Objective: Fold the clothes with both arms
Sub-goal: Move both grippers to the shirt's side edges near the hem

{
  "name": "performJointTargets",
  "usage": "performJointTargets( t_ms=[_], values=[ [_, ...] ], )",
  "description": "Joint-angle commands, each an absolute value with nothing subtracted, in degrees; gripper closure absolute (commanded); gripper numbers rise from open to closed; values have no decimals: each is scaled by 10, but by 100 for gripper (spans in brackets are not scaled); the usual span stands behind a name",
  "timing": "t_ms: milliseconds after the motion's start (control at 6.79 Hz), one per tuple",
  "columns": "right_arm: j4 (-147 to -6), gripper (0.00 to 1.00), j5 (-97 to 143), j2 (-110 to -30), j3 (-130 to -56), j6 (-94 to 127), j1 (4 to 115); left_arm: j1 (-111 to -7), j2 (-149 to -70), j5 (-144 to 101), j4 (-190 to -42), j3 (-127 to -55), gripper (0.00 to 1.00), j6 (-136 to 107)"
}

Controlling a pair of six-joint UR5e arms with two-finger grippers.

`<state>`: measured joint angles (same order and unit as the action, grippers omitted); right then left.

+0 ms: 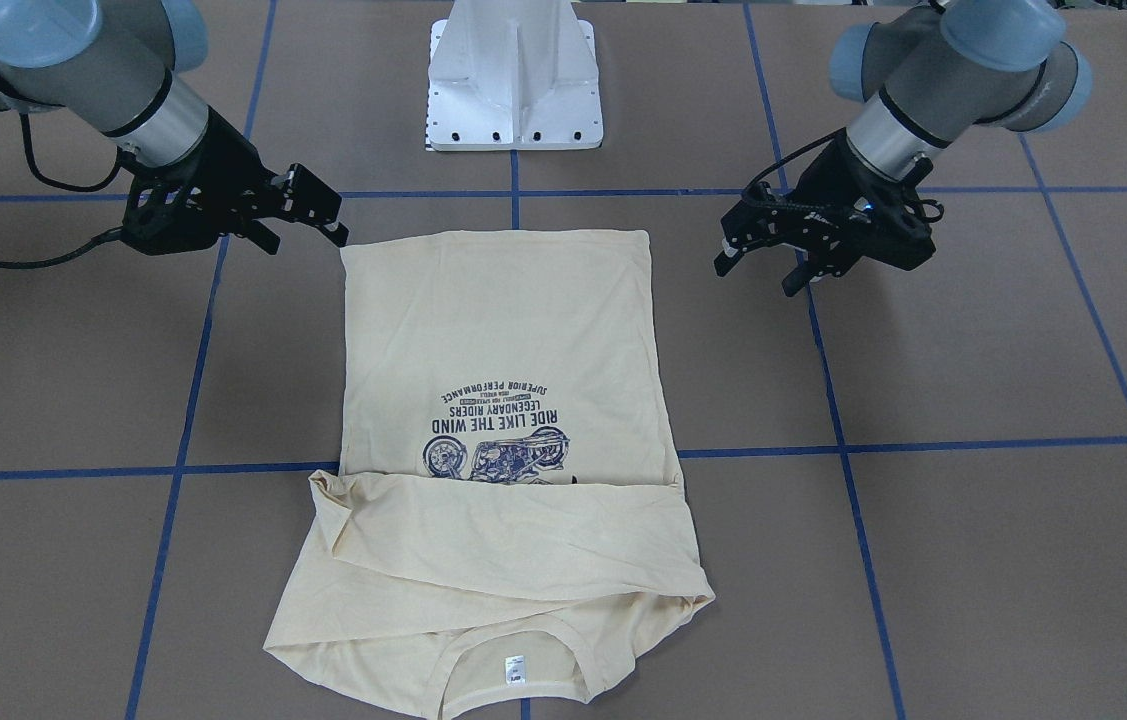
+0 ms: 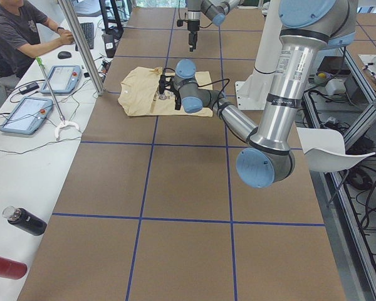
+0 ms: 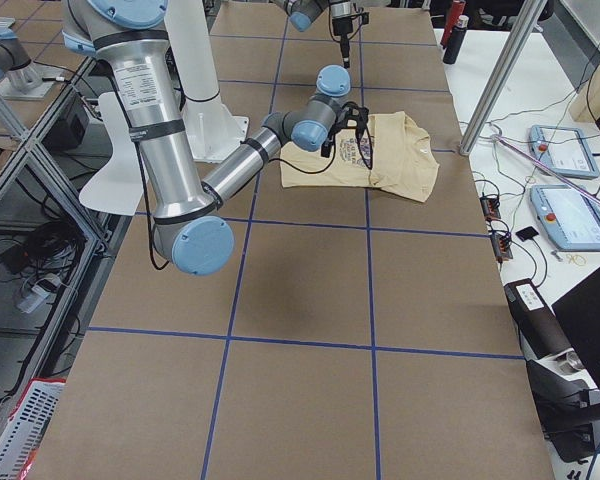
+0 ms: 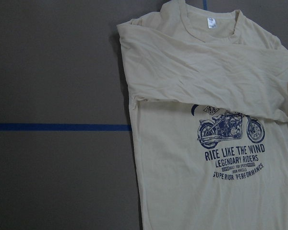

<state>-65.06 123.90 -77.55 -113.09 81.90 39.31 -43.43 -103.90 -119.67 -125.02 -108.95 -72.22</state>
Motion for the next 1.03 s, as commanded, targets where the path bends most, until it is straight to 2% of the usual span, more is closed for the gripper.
performJointTargets(
  t_ms=[0, 884],
  values=[
    [-645, 0, 1203, -785, -1121, 824, 345, -364, -1033, -1143, -1270, -1092, 1, -771],
    [-649, 1, 1160, -758, -1030, 824, 287, -349, -1060, -1127, -1277, -1109, 1, -803]
  ],
)
